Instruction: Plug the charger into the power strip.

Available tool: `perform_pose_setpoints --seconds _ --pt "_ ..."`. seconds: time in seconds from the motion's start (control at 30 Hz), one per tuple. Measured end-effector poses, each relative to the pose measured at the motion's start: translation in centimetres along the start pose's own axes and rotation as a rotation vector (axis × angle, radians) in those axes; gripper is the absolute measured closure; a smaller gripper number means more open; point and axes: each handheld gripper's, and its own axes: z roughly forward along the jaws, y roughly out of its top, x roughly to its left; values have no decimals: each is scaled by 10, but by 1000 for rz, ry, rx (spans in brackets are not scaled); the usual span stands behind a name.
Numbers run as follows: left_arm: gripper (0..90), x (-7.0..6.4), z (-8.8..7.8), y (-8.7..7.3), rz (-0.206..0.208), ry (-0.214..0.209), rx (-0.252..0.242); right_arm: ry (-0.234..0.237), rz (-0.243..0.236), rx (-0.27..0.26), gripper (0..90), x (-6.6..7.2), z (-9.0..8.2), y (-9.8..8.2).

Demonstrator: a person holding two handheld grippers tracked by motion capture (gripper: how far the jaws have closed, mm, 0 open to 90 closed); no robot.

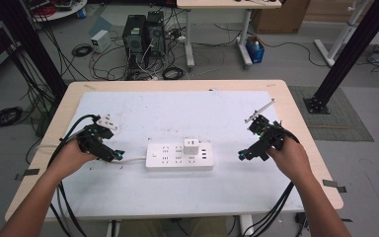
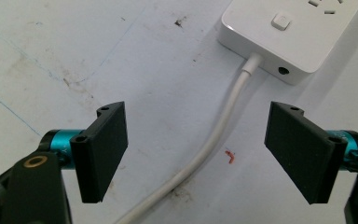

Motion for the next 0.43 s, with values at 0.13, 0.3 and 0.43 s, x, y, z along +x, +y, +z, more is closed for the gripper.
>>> perform_pose_setpoints --seconds 0.13,0.3,0.43 --pt "214 1 1 -2 -9 5 -1 -4 13 9 9 -1 5 -2" --pt "214 1 2 -5 -17 12 -4 8 27 7 9 -3 10 -6" --pt "214 1 3 -6 -24 17 -11 6 40 10 9 -3 13 -10"
